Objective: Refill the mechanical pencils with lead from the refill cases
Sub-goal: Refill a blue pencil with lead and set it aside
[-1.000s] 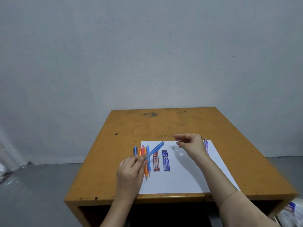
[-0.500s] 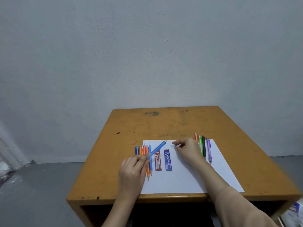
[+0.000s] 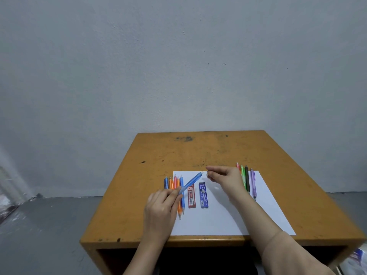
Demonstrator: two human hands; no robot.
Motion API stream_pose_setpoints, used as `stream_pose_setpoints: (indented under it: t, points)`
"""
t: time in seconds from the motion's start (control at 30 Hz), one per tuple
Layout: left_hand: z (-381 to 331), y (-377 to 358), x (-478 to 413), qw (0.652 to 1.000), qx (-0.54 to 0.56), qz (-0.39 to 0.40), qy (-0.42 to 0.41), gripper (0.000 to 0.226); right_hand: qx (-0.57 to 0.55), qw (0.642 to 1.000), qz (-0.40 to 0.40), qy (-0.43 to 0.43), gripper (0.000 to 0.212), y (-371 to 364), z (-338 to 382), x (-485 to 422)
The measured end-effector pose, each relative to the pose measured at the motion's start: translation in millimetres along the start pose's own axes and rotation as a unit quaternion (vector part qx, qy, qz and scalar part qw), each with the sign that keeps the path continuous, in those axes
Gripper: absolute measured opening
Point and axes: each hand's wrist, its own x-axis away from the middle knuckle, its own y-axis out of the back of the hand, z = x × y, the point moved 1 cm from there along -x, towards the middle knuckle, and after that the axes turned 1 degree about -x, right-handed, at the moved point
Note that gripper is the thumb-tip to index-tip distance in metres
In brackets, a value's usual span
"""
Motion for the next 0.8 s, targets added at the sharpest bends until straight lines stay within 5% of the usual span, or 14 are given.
stream_pose_setpoints:
  t: [0.3, 0.8]
  points:
    - [0, -1, 0, 1.0, -0.003, 0.004, 0.001, 0.051, -0.283, 0.955, 0.036, -0.083, 0.016, -9, 27, 26]
    - [-1, 1, -1, 1.0, -0.001, 0.005, 0.009, 0.054, -0.24, 0.97, 0.028, -0.041, 0.016, -16, 31, 38]
